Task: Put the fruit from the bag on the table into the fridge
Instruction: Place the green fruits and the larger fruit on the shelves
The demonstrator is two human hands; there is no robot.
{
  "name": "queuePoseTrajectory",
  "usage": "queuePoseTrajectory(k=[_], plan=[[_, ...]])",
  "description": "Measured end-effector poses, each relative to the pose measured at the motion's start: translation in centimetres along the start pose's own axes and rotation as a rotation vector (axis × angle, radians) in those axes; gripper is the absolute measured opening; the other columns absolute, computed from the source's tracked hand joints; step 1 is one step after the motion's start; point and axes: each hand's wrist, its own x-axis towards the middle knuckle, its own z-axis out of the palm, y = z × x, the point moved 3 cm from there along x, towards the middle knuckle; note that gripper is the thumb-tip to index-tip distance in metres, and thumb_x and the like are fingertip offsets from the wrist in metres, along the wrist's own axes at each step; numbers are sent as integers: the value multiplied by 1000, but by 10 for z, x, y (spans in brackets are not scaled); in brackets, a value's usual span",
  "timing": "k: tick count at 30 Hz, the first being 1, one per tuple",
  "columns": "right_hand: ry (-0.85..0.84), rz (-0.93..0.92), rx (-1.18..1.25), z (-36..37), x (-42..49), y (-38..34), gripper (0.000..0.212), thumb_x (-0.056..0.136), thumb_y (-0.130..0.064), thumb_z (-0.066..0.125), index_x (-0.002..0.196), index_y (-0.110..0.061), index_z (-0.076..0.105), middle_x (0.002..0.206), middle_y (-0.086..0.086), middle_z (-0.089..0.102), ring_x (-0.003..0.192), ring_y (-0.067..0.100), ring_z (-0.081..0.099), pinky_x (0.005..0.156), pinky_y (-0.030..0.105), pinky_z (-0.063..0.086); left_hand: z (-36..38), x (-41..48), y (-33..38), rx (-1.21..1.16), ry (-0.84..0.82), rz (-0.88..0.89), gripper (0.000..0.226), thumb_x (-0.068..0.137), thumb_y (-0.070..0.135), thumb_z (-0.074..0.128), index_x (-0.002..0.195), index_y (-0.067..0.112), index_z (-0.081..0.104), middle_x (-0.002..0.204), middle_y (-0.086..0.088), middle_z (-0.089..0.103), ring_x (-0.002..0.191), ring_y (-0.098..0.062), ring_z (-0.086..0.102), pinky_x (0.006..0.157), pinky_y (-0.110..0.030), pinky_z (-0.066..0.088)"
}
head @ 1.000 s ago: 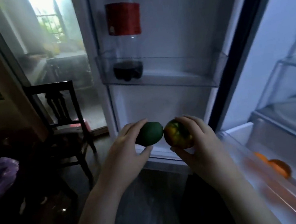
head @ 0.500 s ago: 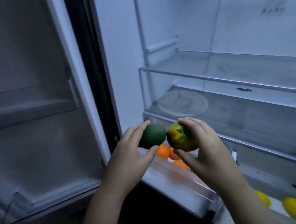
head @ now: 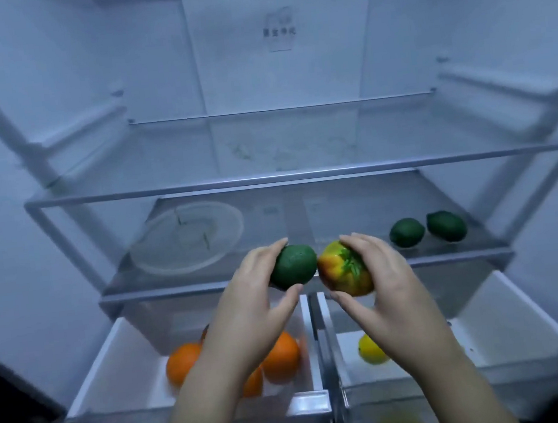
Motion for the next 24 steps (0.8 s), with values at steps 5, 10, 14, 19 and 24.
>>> queuePoseTrajectory(k=[5,10,14,19,24], plan=[[40,138,-101,-15,-11,27,63,81,-38,69,135,-37,36,138,-17,38,129,1,33,103,15,29,42,28,6,-39,-102,88,60,85,31,64,139,34,38,127,19,44,114,5,43,89,-4,32],[42,197,-141,-32,-11,62,63,80,-37,70,135,-36,37,138,-16,38,130,5,34,105,21,31,77,48,22,-48,-150,124,60,86,31,64,139,31,38,129,16,45,114,3,43,88,-6,29],[24,185,-138,-47,-2,79,64,81,-39,69,135,-41,34,139,-20,35,130,0,31,104,20,31,91,63,33,-53,-143,116,59,86,33,63,139,34,37,127,20,43,113,6,42,86,-5,31],[103,136,-98,-80,12,82,65,79,-41,70,133,-45,34,131,-30,36,125,-7,33,99,9,26,98,78,36,-53,-121,74,60,87,36,62,139,34,34,122,25,38,112,5,42,90,-14,35],[298,70,46,-123,36,72,69,71,-50,68,131,-48,33,122,-31,41,106,-10,44,84,8,38,109,91,34,-23,-86,-8,52,86,38,63,132,31,38,113,21,41,109,0,46,86,-17,38]])
